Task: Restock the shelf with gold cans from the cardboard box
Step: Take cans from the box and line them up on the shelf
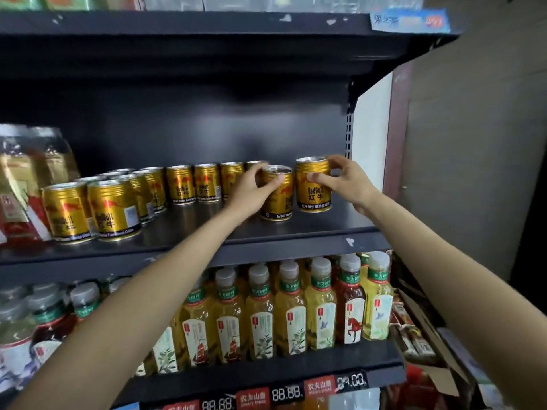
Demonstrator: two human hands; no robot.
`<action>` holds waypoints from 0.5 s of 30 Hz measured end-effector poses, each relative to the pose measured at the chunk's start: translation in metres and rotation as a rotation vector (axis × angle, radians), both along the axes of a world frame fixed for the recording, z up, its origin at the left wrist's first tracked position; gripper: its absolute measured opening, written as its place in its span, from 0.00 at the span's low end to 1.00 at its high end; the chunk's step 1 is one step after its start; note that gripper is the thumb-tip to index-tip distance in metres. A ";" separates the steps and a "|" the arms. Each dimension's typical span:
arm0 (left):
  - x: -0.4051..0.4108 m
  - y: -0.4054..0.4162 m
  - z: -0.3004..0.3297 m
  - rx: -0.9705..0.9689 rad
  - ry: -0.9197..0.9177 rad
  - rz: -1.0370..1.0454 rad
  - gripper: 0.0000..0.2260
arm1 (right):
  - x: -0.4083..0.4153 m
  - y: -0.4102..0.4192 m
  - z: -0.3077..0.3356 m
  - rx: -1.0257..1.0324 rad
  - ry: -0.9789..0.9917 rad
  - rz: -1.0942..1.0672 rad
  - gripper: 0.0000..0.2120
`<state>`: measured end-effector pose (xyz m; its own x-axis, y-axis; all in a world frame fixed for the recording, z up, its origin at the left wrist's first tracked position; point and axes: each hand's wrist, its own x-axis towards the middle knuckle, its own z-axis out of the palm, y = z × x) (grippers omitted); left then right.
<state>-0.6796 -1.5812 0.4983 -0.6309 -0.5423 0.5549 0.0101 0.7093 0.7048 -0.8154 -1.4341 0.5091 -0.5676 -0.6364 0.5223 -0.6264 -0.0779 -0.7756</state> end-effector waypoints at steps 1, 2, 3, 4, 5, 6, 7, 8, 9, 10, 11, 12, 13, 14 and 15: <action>-0.004 -0.002 0.000 -0.001 -0.023 0.011 0.25 | -0.004 -0.003 0.000 0.010 0.007 -0.010 0.27; -0.007 -0.003 0.000 -0.003 -0.041 0.016 0.26 | -0.007 -0.005 -0.001 0.016 0.012 -0.015 0.27; -0.009 -0.004 0.001 -0.012 -0.060 0.022 0.26 | -0.009 -0.006 -0.002 0.019 0.015 -0.014 0.28; -0.008 -0.005 0.002 -0.031 -0.082 0.032 0.26 | -0.012 -0.008 -0.003 0.024 0.015 -0.011 0.28; -0.007 -0.005 0.003 -0.076 -0.116 0.055 0.27 | -0.013 -0.008 -0.006 0.033 0.014 -0.008 0.28; -0.005 -0.006 0.003 -0.159 -0.153 0.101 0.29 | -0.014 -0.009 -0.008 0.045 0.016 -0.008 0.28; -0.001 -0.006 0.003 -0.274 -0.188 0.165 0.32 | -0.016 -0.009 -0.010 0.057 0.029 -0.010 0.28; 0.002 -0.005 0.002 -0.395 -0.217 0.236 0.36 | -0.017 -0.009 -0.011 0.066 0.061 -0.014 0.29; 0.004 -0.005 0.000 -0.498 -0.235 0.299 0.39 | -0.017 -0.009 -0.012 0.078 0.123 -0.027 0.31; 0.004 -0.004 -0.001 -0.569 -0.248 0.340 0.40 | -0.017 -0.009 -0.012 0.100 0.212 -0.051 0.33; 0.003 -0.004 -0.001 -0.600 -0.262 0.351 0.40 | -0.017 -0.009 -0.011 0.132 0.316 -0.089 0.35; 0.001 -0.004 -0.001 -0.600 -0.268 0.338 0.38 | -0.017 -0.011 -0.010 0.165 0.413 -0.132 0.36; -0.002 -0.006 0.001 -0.578 -0.265 0.307 0.35 | -0.018 -0.012 -0.009 0.193 0.486 -0.168 0.35; -0.006 -0.009 0.004 -0.553 -0.265 0.268 0.32 | -0.020 -0.014 -0.008 0.211 0.532 -0.191 0.34; -0.009 -0.013 0.008 -0.542 -0.272 0.228 0.31 | -0.023 -0.016 -0.006 0.219 0.554 -0.203 0.33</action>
<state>-0.6888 -1.5946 0.5059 -0.6900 -0.3668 0.6240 -0.3111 0.9287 0.2019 -0.8385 -1.4500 0.5031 -0.3708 -0.6701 0.6430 -0.9254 0.2087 -0.3163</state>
